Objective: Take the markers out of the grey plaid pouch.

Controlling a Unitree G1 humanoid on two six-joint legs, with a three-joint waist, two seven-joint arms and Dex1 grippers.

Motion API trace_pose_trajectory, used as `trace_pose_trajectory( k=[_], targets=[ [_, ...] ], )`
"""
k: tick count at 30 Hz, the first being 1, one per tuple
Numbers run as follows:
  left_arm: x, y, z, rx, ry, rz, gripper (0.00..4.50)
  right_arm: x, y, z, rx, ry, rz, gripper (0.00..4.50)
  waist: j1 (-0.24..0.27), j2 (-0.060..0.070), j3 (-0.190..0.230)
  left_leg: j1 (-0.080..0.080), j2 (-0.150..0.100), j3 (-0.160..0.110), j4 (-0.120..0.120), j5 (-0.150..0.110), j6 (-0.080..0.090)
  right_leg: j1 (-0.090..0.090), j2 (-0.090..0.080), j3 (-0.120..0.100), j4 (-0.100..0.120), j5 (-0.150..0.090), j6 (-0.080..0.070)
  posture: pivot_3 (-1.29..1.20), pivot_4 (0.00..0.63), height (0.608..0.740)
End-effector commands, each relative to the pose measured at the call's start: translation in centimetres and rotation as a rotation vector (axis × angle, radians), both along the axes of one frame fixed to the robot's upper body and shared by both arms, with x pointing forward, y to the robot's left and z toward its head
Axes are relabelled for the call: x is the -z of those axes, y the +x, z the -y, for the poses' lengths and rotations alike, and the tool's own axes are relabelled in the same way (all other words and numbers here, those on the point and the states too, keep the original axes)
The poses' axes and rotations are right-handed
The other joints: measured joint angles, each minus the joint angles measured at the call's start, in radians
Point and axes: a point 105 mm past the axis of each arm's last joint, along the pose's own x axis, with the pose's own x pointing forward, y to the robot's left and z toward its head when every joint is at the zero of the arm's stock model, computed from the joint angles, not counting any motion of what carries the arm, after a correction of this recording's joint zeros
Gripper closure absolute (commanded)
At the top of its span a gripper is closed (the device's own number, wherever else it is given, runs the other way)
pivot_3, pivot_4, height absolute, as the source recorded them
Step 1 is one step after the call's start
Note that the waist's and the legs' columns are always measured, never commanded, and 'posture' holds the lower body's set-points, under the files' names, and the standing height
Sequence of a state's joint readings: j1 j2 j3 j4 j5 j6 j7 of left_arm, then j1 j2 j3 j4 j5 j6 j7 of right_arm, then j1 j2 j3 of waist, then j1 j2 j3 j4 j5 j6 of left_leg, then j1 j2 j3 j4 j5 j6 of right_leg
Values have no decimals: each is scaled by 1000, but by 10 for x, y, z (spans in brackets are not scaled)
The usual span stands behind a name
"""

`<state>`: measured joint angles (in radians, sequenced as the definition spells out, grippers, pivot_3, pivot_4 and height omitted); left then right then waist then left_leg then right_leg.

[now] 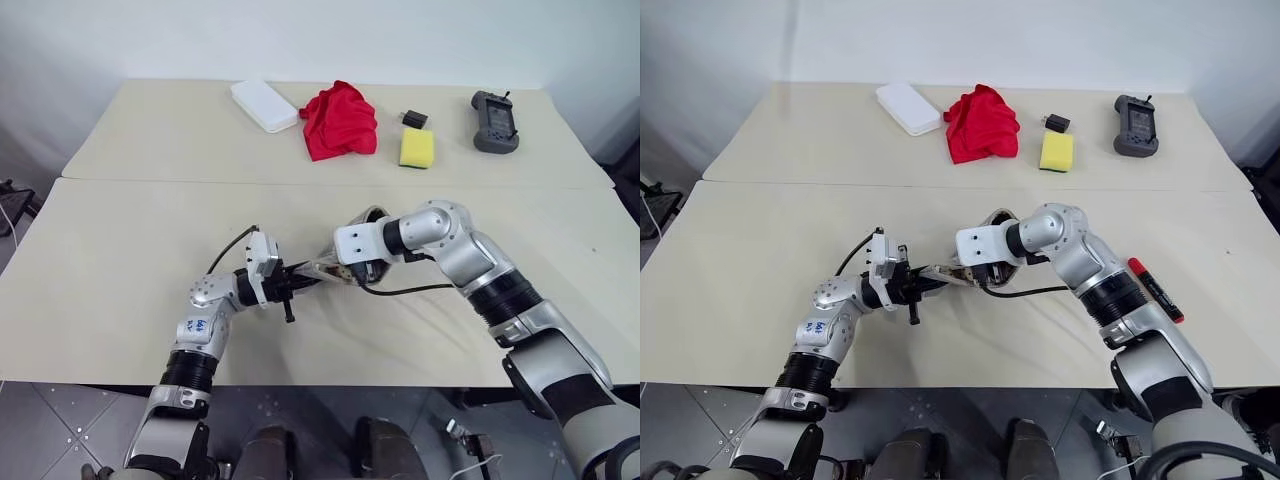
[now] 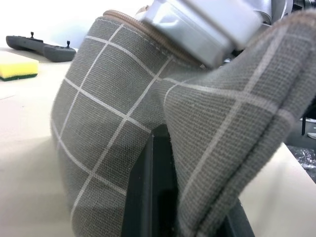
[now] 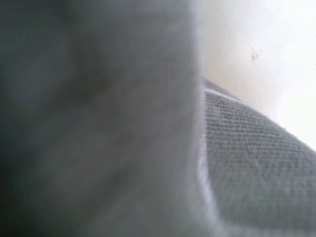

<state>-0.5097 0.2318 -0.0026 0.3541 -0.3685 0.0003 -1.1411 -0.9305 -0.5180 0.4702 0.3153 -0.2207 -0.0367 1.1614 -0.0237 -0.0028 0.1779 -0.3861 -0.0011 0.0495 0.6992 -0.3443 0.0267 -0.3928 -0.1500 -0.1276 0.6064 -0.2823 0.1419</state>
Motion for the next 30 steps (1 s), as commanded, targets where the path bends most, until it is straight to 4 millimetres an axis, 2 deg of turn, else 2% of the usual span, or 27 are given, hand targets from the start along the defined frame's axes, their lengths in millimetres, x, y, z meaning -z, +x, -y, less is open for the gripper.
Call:
trace_pose_trajectory(
  k=[1, 3, 10, 16, 18, 19, 20, 23, 25, 29, 30],
  targets=[
    [-19, 1, -7, -25, -61, 52, 4500, -29, -22, 12, -87, 88, -34, 3901, 2, 0, 0, 0, 0, 0, 0, 0, 0, 0, 0, 0, 0, 0, 0, 0, 150, 740],
    [-19, 0, -7, -26, -59, 52, 4500, -40, -20, 20, -63, 157, -46, 3906, 4, 0, 0, 0, 0, 0, 0, 0, 0, 0, 0, 0, -1, 0, 0, 0, 150, 740],
    [-18, -3, -9, -30, -50, 48, 4500, -55, -27, 39, -64, 377, -152, 3909, 6, 0, 0, 0, 0, 0, 0, 0, 0, 0, 0, 0, -1, 0, 0, 0, 150, 740],
    [-14, -7, -10, -31, -30, 46, 4500, -53, -26, 56, 55, 536, -291, 3909, 21, 0, 0, 0, 1, 0, 0, 0, 0, 0, 0, 0, -1, 0, 0, 0, 150, 740],
    [-14, -8, -11, -30, -22, 49, 4500, -36, -18, 69, 84, 340, -136, 3909, 22, 0, 0, 0, 1, 0, 0, 0, 0, 0, 0, 0, 0, 0, 0, 0, 150, 740],
    [-14, -8, -12, -34, -21, 50, 4500, -29, -12, 76, 92, 193, 3, 3910, 23, 0, 0, 0, 0, 1, 0, 0, 0, 0, 0, 0, -1, 0, 0, 0, 150, 740],
    [-14, -8, -12, -38, -20, 50, 4500, -29, -14, 74, 42, 89, 102, 3910, 23, 0, 0, 0, -1, 1, 0, 0, 0, 0, 0, 0, -1, 0, 0, 0, 150, 740],
    [-14, -9, -13, -45, -18, 45, 4500, -38, -29, 50, -103, 106, 222, 3912, 22, 0, 0, 0, 0, 1, -1, 0, 0, -1, 0, 1, -1, 0, 0, 0, 150, 740],
    [-13, -10, -14, -47, -17, 43, 4500, -38, -35, 47, -148, 130, 237, 3912, 22, 0, 0, 0, 0, 1, -1, 0, 0, -1, 0, 1, -1, 0, 0, 0, 150, 740],
    [-13, -12, -16, -49, -15, 39, 4500, -53, -23, 65, -123, 139, 403, 3921, 23, 0, 1, 0, 0, 1, 0, 0, 0, -1, 0, 1, -1, 0, 0, 0, 150, 740],
    [-13, -12, -16, -52, -15, 38, 4500, -54, -23, 70, -120, 162, 389, 3921, 24, 0, 1, 0, 0, 1, 0, 0, 0, 0, 0, 0, -1, 0, 0, 0, 150, 740]
  ],
)
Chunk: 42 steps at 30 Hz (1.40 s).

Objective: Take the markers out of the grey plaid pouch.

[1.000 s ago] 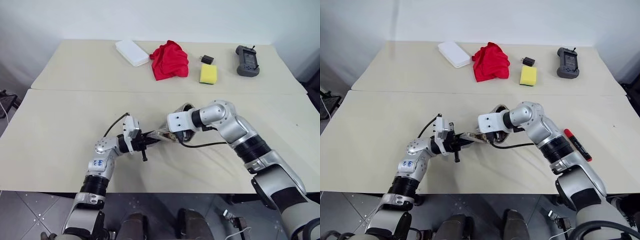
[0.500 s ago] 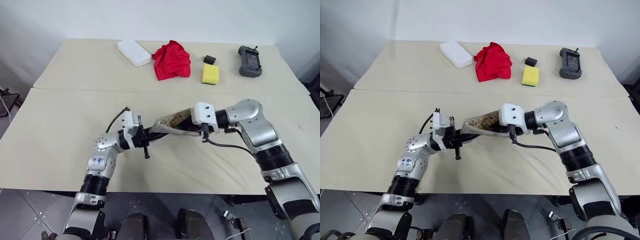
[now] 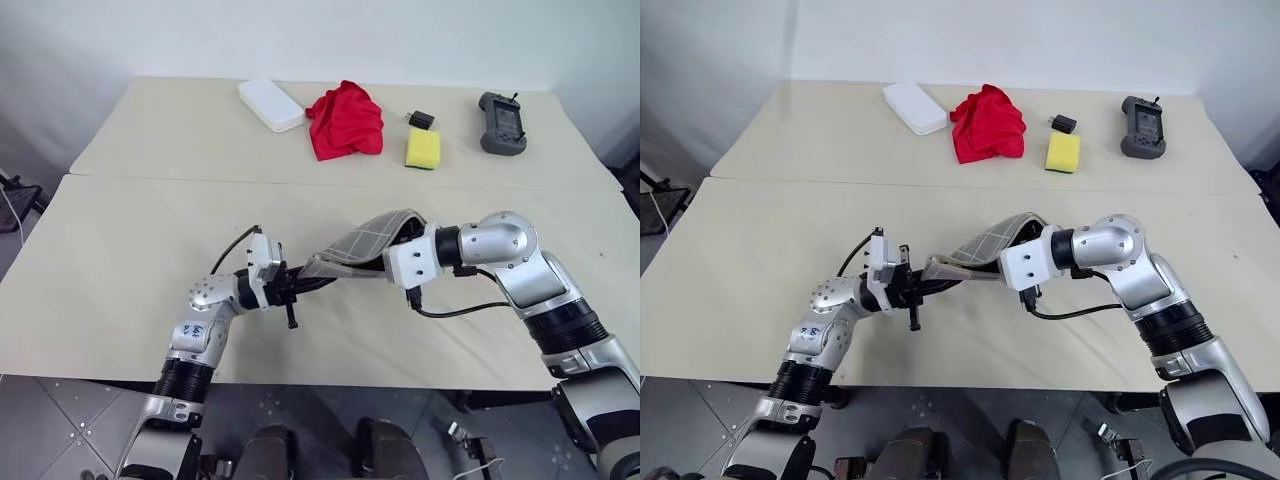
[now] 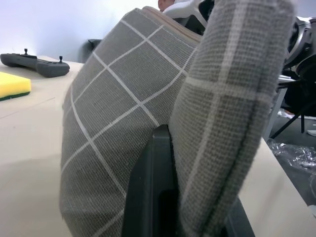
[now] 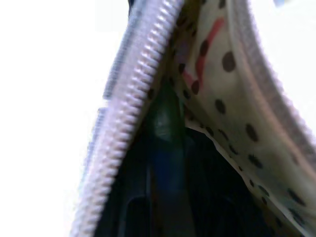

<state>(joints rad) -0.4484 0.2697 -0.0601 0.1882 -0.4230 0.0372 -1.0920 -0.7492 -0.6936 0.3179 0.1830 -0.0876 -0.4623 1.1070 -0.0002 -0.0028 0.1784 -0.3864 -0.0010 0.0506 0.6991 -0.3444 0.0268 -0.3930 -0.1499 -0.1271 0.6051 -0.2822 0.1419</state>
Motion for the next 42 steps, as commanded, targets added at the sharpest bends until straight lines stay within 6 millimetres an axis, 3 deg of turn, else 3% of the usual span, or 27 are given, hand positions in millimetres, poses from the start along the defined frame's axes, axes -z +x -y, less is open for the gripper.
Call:
trace_pose_trajectory(
  k=[1, 4, 11, 15, 19, 22, 26, 29, 32, 34, 36, 38, 42],
  targets=[
    [-2, 4, -22, -80, -14, -7, 4500, -27, 9, 37, 81, 53, 78, 3921, 0, 0, 0, 0, 0, 0, 0, 0, 0, 0, 0, 0, 0, 0, 0, 0, 150, 740],
    [-2, 4, -22, -85, -18, -10, 4500, -13, 7, 47, 78, -28, 26, 3921, 0, 0, 0, 0, 1, 0, 0, 0, 0, 1, 0, 0, -1, 0, 0, 0, 150, 740],
    [-2, 5, -17, -78, -25, -18, 4500, 43, 30, 74, 374, -260, -152, 3921, -2, 0, 0, 0, 1, 0, 0, 0, 0, 0, 0, 0, 0, 0, 0, 0, 150, 740],
    [-2, 7, -14, -69, -25, -15, 4500, 75, 10, 50, 392, -208, -504, 3927, -1, 0, 0, 0, 1, 0, 0, 0, 0, 0, 0, 0, 0, 0, 0, 0, 150, 740],
    [-3, 7, -13, -65, -27, -14, 4500, 59, -10, 23, 333, -80, -742, 3928, 10, 0, 0, 1, 4, -3, 1, 0, 0, 3, 0, -2, 0, 0, 0, 0, 150, 740],
    [-3, 8, -14, -67, -28, -16, 4500, 52, -20, 23, 291, -157, -692, 3928, 18, 0, 0, 0, 3, -3, 1, 0, 0, 2, 0, -2, -1, 0, 0, 0, 150, 740],
    [-5, 10, -12, -74, -43, -14, 4500, 44, -81, 8, 83, -171, -1018, 3937, 29, 0, 0, -1, 2, -4, 1, 0, 0, 2, 0, -3, -1, 0, 0, 0, 150, 740],
    [-6, 10, -12, -72, -49, -14, 4500, 42, -89, 6, 55, -155, -1100, 3946, 26, 0, 0, -1, 1, -4, 1, 0, 1, 3, -1, -3, -3, 0, 0, 0, 150, 740],
    [-7, 10, -12, -71, -52, -16, 4500, 35, -50, 0, 84, -6, -838, 3946, 19, 0, 0, 0, 0, -4, 1, 0, 0, 3, 0, -3, -3, 0, -1, 0, 150, 740],
    [-8, 12, -14, -87, -69, -24, 4500, 31, -32, 8, 78, -63, -621, 3946, 9, 0, 0, 1, 0, -2, 0, 0, 0, 2, 1, -2, -2, 1, -1, 0, 150, 740],
    [-9, 12, -16, -93, -76, -32, 4500, 24, -29, 11, 39, -86, -546, 3952, 4, 0, 0, 1, -1, 0, 0, 0, 0, 1, 0, -1, -1, 1, -1, 0, 150, 740],
    [-9, 11, -17, -91, -79, -45, 4500, 9, -30, 0, -41, -26, -488, 3953, 2, 0, 0, 1, 0, -1, 0, 0, 0, 1, 0, -1, -1, 1, -1, 0, 150, 740],
    [-11, 13, -19, -108, -109, -81, 4500, 0, -32, -12, -152, -42, -282, 3953, 2, 0, 0, 0, 0, -1, 0, 0, 0, 1, 0, -2, -1, 1, -1, 0, 150, 740]
  ],
)
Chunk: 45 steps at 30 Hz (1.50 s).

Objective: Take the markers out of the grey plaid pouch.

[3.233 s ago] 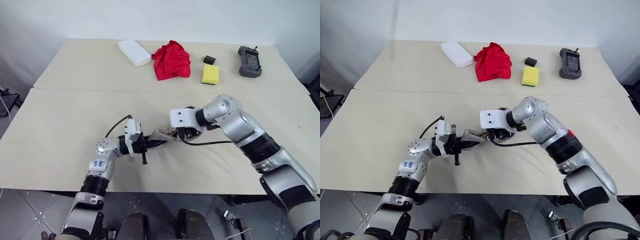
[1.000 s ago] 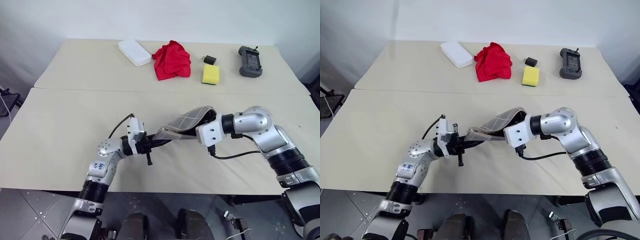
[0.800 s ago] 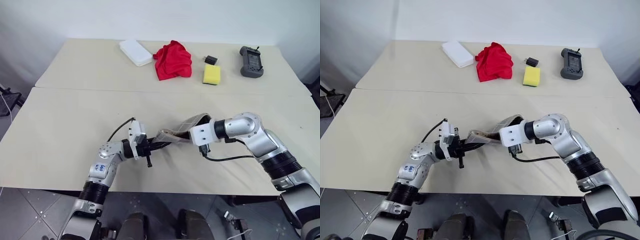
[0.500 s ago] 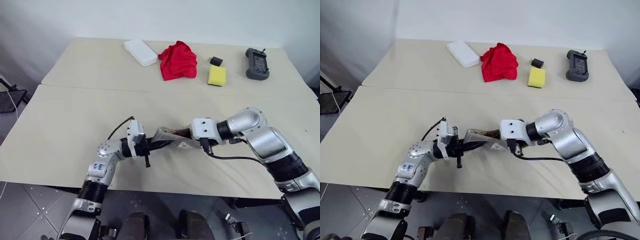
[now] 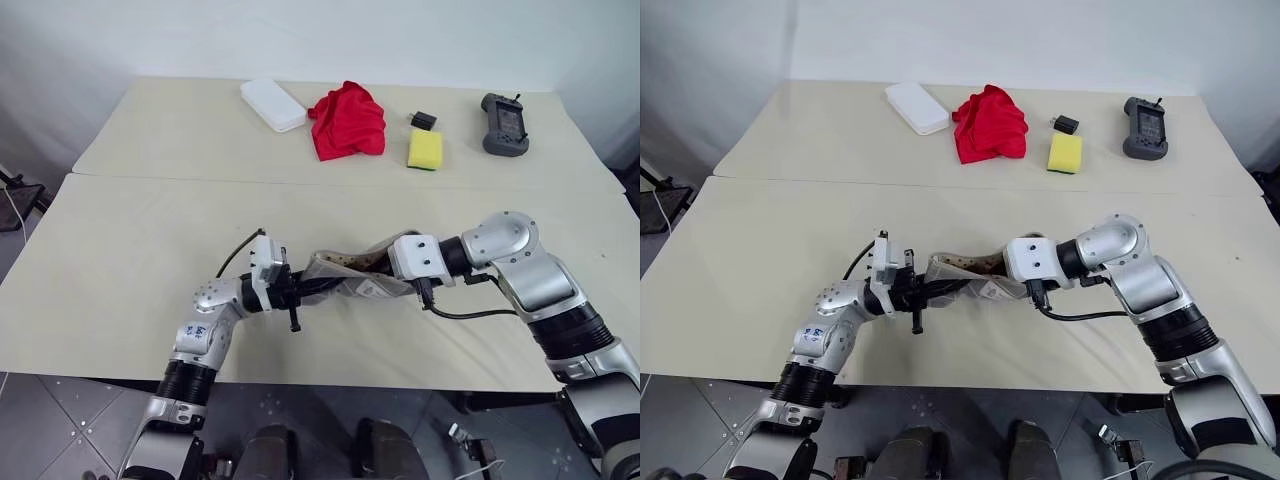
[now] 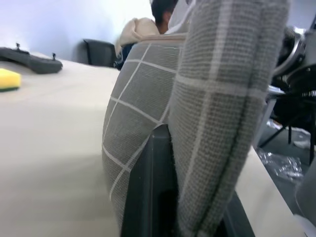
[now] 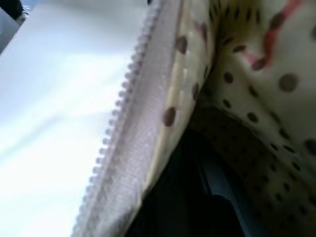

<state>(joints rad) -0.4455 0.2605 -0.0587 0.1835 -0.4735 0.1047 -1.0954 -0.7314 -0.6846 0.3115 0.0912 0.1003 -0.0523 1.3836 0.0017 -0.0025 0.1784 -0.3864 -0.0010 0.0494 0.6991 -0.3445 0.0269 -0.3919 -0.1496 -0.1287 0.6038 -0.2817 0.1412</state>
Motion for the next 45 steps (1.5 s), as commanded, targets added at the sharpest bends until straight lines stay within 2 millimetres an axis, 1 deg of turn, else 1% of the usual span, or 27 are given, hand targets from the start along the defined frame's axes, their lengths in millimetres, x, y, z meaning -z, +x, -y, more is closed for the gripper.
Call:
trace_pose_trajectory(
  k=[1, 2, 3, 5, 6, 7, 9, 11, 12, 14, 16, 19, 21, 23, 24, 26, 28, 29, 31, 32, 34, 36, 37, 40, 41, 43, 45],
  targets=[
    [-11, 14, -21, -137, -58, -12, 4500, -9, -18, -15, -185, 7, 134, 3953, 1, 0, 0, 0, 0, 0, 0, 0, 0, 0, 0, 0, 0, 0, 0, 0, 150, 740],
    [-12, 14, -20, -135, -56, -7, 4500, -4, -20, -15, -187, -1, 111, 3953, 1, 0, 0, 0, 0, 0, 0, 0, 0, 0, 0, 0, 0, 0, 0, 0, 150, 740],
    [-12, 13, -20, -132, -54, -6, 4500, 7, -21, -10, -186, -59, 80, 3953, 1, 0, 0, 0, 0, 0, 0, 0, 0, 0, 0, 0, 0, 0, 0, 0, 150, 740],
    [-12, 13, -18, -127, -53, -6, 4500, 24, -19, 2, -52, -92, -129, 3954, 1, 0, 0, 0, 0, 0, 0, 0, 0, 0, 0, 0, 0, 0, 0, 0, 150, 740],
    [-12, 13, -18, -126, -53, -6, 4500, 28, -19, 5, 11, -87, -216, 3954, 1, 0, 0, 0, 0, 0, 0, 0, 0, 0, 0, 0, 0, 0, 0, 0, 150, 740],
    [-13, 13, -17, -124, -52, -6, 4500, 30, -22, 5, 18, -76, -292, 3954, 1, 0, 0, 0, 0, 0, 0, 0, 0, 0, 0, 0, 0, 0, 0, 0, 150, 740],
    [-14, 14, -16, -122, -53, -7, 4500, 33, -23, 6, 40, -84, -361, 3954, 1, 0, 0, 0, 1, -1, 0, 0, 0, 0, 0, 0, 0, 0, 0, 0, 150, 740],
    [-25, 19, -12, -131, -84, -12, 4500, 39, -20, 10, 67, -157, -385, 3954, 3, 0, 0, 0, 1, -1, 1, 0, 0, 1, 0, 0, 0, 0, 0, 0, 150, 740],
    [-37, 25, -10, -149, -133, -10, 4500, 40, -21, 10, 48, -188, -361, 3954, 6, 0, 0, 0, 1, -1, 1, 0, 0, 1, 0, 0, 0, 0, 0, 0, 150, 740],
    [-55, 38, -6, -179, -216, -69, 4500, 40, -19, 6, 48, -205, -331, 3955, 19, 0, 0, 0, 0, -1, 1, 0, 0, 1, 0, 0, 0, 0, 0, 0, 150, 740],
    [-65, 51, -4, -209, -252, -123, 4500, 40, -20, 5, 18, -227, -306, 3956, 25, 0, 0, 0, -1, -1, 2, 0, 0, 1, 0, 0, 0, 0, 0, 0, 150, 740],
    [-79, 75, -3, -229, -347, -328, 4500, 43, -21, 5, 22, -222, -319, 3956, 25, 0, 0, 0, -1, -1, 2, 0, 0, 1, 0, 0, 0, 0, 1, 0, 150, 740],
    [-73, 81, 3, -197, -330, -497, 4500, 44, -22, 4, -6, -226, -286, 3956, 24, 0, 0, -1, -1, -1, 2, 0, 0, 1, 0, -1, 0, 0, 1, 0, 150, 740],
    [-62, 78, 8, -145, -281, -658, 4500, 37, -21, -3, -70, -186, -214, 3956, 20, 0, 0, 0, -1, -1, 1, 0, 0, 1, 0, 0, 0, 0, 1, 0, 150, 740],
    [-57, 75, 10, -127, -250, -703, 4500, 33, -20, -6, -81, -170, -187, 3956, 19, 0, 0, 0, -1, -1, 1, 0, 0, 1, 0, 0, 0, 0, 1, 0, 150, 740],
    [-44, 66, 13, -94, -172, -787, 4500, 26, -15, -12, -137, -157, -55, 3956, 12, 0, 0, 0, -1, -1, 0, 0, 0, 1, 0, 0, 0, 0, 1, 0, 150, 740],
    [-29, 62, 14, -109, -122, -875, 4500, 19, -13, -18, -200, -130, 75, 3956, 2, 0, 0, 1, 0, -1, 0, 1, 0, 1, 0, 0, 0, 0, 1, 0, 150, 740],
    [-25, 59, 14, -107, -105, -892, 4500, 16, -13, -20, -206, -109, 90, 3956, -3, 0, 0, 1, -1, -1, 0, 1, -1, 1, 0, 0, 0, 0, 1, 0, 150, 740],
    [-22, 55, 14, -107, -82, -896, 4500, 14, -18, -21, -222, -85, 70, 3956, -6, 0, 0, 1, 0, -1, 0, 1, -1, 1, 0, 1, 1, 0, 1, 0, 150, 740],
    [-18, 55, 12, -142, -45, -833, 4500, 8, -21, -26, -207, -12, 31, 3956, -7, 0, 0, 1, 0, -1, 0, 1, -1, 1, 0, 1, 1, 0, 1, 0, 150, 740],
    [-18, 55, 8, -193, -6, -658, 4500, -3, -16, -30, -138, 103, 8, 3957, -8, 0, 0, 2, 1, -1, 0, 1, -2, 1, 1, 1, 1, 0, 0, 0, 150, 740],
    [-21, 53, 1, -217, 7, -502, 4500, -1, 1, -21, -67, 70, 95, 3963, -9, 0, 0, 2, 2, -1, -1, 1, -2, 1, 1, 1, 1, 0, 0, 0, 150, 740],
    [-21, 54, -3, -236, 0, -480, 4500, -3, 14, -17, -23, 58, 195, 3963, -9, 0, 0, 2, 1, 0, -1, 1, -2, 0, 1, 2, 1, 0, 0, 0, 150, 740],
    [-28, 53, -12, -268, -68, -420, 4500, -4, 41, -8, 26, -18, 431, 3964, -9, 0, 0, 2, 0, 1, -1, 2, -2, 0, 1, 3, 1, 0, 0, 0, 150, 740],
    [-31, 54, -13, -276, -89, -404, 4500, -4, 46, -7, 32, -30, 476, 3964, -8, 0, 0, 2, 1, 1, 0, 2, -2, 0, 1, 4, 2, 0, 0, 0, 150, 740],
    [-38, 54, -16, -270, -151, -423, 4500, 7, 52, -2, 11, -96, 522, 3964, -3, 0, 0, 2, 1, 0, -1, 2, -2, -1, 0, 3, 2, 0, 0, 0, 150, 740],
    [-47, 50, -13, -235, -177, -397, 4500, 31, 47, 4, -5, -157, 390, 3973, -1, 0, 0, 1, 2, 0, -1, 2, -2, -1, 0, 3, 1, 0, 0, 0, 150, 740]
  ],
)
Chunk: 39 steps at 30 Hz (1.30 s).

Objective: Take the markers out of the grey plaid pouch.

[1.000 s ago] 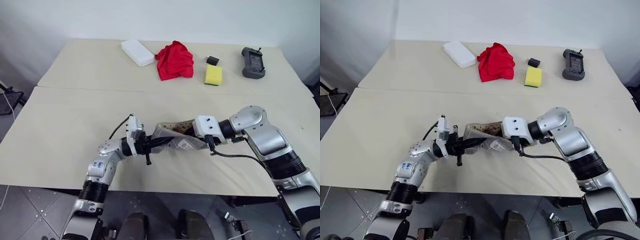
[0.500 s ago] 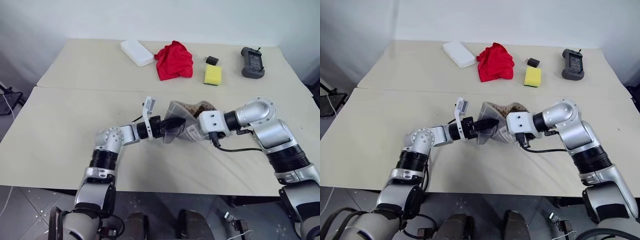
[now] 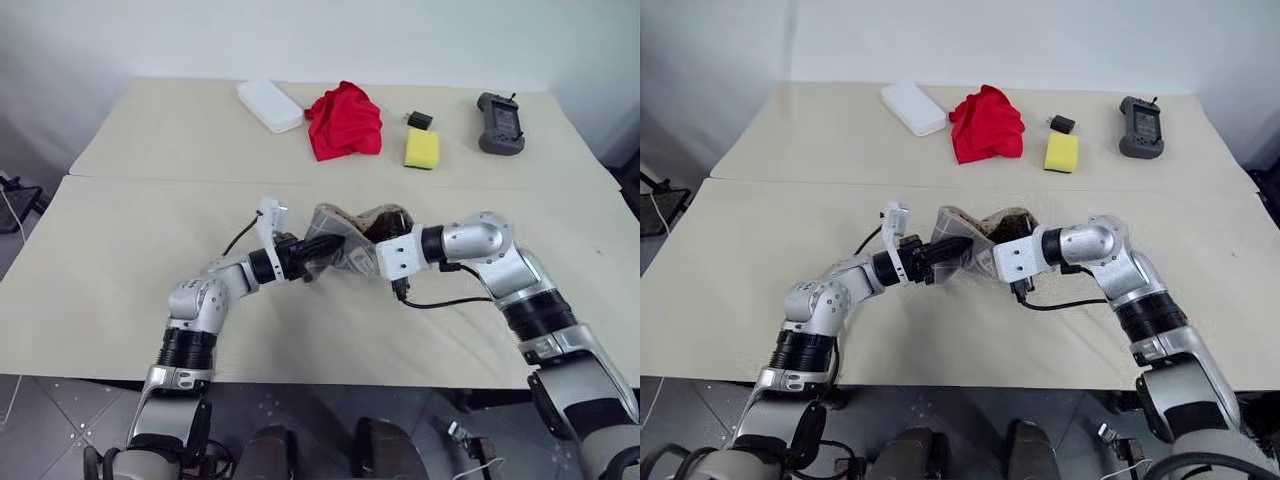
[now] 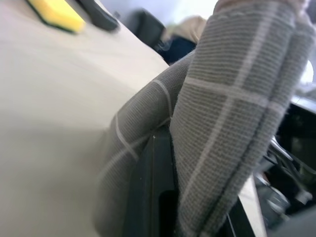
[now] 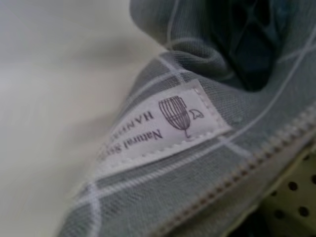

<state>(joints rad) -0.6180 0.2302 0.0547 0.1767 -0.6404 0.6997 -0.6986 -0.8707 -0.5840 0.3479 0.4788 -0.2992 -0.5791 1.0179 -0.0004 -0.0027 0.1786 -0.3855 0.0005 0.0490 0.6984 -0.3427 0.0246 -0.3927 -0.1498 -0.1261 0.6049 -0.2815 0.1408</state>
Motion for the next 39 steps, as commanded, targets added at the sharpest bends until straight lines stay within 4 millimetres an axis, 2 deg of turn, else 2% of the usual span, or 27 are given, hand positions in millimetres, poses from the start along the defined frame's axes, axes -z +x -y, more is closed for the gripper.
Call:
trace_pose_trajectory(
  k=[1, 3, 4, 6, 8, 13, 16, 19, 22, 23, 25, 26, 29, 32, 35, 36, 39],
  targets=[
    [-34, 4, -14, -67, -87, 141, 4500, 45, -15, 21, -14, -180, -203, 3974, 2, 0, 0, 0, 0, -1, 0, 0, 0, 1, 0, -1, -1, 0, 0, 0, 150, 740],
    [-40, 4, -12, -72, -90, 194, 4500, 65, -30, 34, -11, -309, -351, 3975, 3, 0, 0, -1, -1, -1, 0, 0, 1, 1, 0, -1, -1, 0, 0, 0, 150, 740],
    [-44, 5, -12, -95, -85, 242, 4500, 67, -25, 37, 22, -340, -322, 3975, 2, 0, 0, -1, -2, -1, 0, 0, 1, 1, 0, -2, -2, 0, 0, 0, 150, 740],
    [-46, 6, -9, -112, -69, 280, 4500, 52, -5, 12, 16, -248, -108, 3975, -1, 0, 0, -1, -2, -1, 0, 0, 1, 1, 0, -2, -2, 0, 0, 0, 150, 740],
    [-44, 10, -10, -125, -121, 189, 4500, 41, -3, -4, -23, -186, -49, 3975, -8, 0, 0, 0, -1, 0, 0, 0, 0, 1, 1, -1, -1, 0, 0, 0, 150, 740],
    [-40, 18, -22, -172, -187, 48, 4500, 29, -5, -11, -92, -143, 44, 3975, -7, 0, 0, 0, 0, 0, 0, 1, -1, 0, 1, -1, 1, 0, -1, 0, 150, 740],
    [-43, 24, -36, -207, -263, -41, 4500, 3, -11, -17, -170, 4, 171, 3976, -1, 0, 0, -1, 2, -1, 0, 1, -1, 0, 0, -1, 1, 0, -1, 0, 150, 740],
    [-37, 21, -39, -201, -208, -53, 4500, -17, -9, -14, -148, 158, 154, 3976, -3, 0, 0, -1, 2, -2, 0, 1, -1, 1, 0, -2, 0, 0, -1, 0, 150, 740],
    [-35, 15, -39, -191, -116, 37, 4500, -23, -3, -7, -40, 322, -71, 3976, -6, -1, 0, -1, 2, -2, 0, 1, -1, 1, 1, -2, 0, 0, -1, 0, 150, 740],
    [-31, 11, -37, -168, -54, 77, 4500, -27, -8, -7, -49, 387, -166, 3976, -6, -1, 0, 0, 2, -2, -1, 1, -1, 1, 1, -2, 0, 0, -1, 0, 150, 740],
    [-23, 5, -37, -146, 61, 170, 4500, -28, -23, 0, -122, 382, -300, 3977, -6, 0, 1, -1, 1, -2, -1, 1, -1, 1, 2, -2, 0, 0, -1, 0, 150, 740],
    [-20, 3, -38, -143, 88, 203, 4500, -27, -24, 8, -89, 396, -406, 3977, -6, 1, 1, -1, 1, -2, -1, 1, -1, 1, 1, -2, 0, 0, -1, 0, 150, 740],
    [-15, -4, -38, -112, 115, 262, 4500, -27, -22, 25, 2, 429, -572, 3977, 1, 1, 1, -1, 2, -2, 0, 1, 0, 1, 1, -2, 0, 0, -1, 0, 150, 740],
    [-9, -15, -34, -50, 132, 292, 4500, -37, -18, 31, 38, 528, -649, 3977, -1, 1, 1, -1, 3, -2, 0, 1, 0, 1, 1, -2, 0, 0, -1, 0, 150, 740],
    [-5, -23, -34, -25, 144, 325, 4500, -33, -12, 40, 87, 496, -602, 3977, -1, 1, 1, -1, 2, -2, 0, 1, 0, 1, 1, -2, 0, 0, -1, 0, 150, 740],
    [-3, -25, -35, -17, 148, 327, 4500, -38, -9, 41, 80, 501, -547, 3977, 0, 1, 1, 0, 1, -2, -1, 1, 0, 1, 1, -2, 0, 0, -1, 0, 150, 740],
    [3, -28, -38, -5, 183, 345, 4500, -56, -7, 38, 68, 611, -551, 3977, 1, 1, 1, -1, 0, -2, 0, 1, 0, 1, 1, -2, 0, 0, -1, 0, 150, 740]
  ],
)
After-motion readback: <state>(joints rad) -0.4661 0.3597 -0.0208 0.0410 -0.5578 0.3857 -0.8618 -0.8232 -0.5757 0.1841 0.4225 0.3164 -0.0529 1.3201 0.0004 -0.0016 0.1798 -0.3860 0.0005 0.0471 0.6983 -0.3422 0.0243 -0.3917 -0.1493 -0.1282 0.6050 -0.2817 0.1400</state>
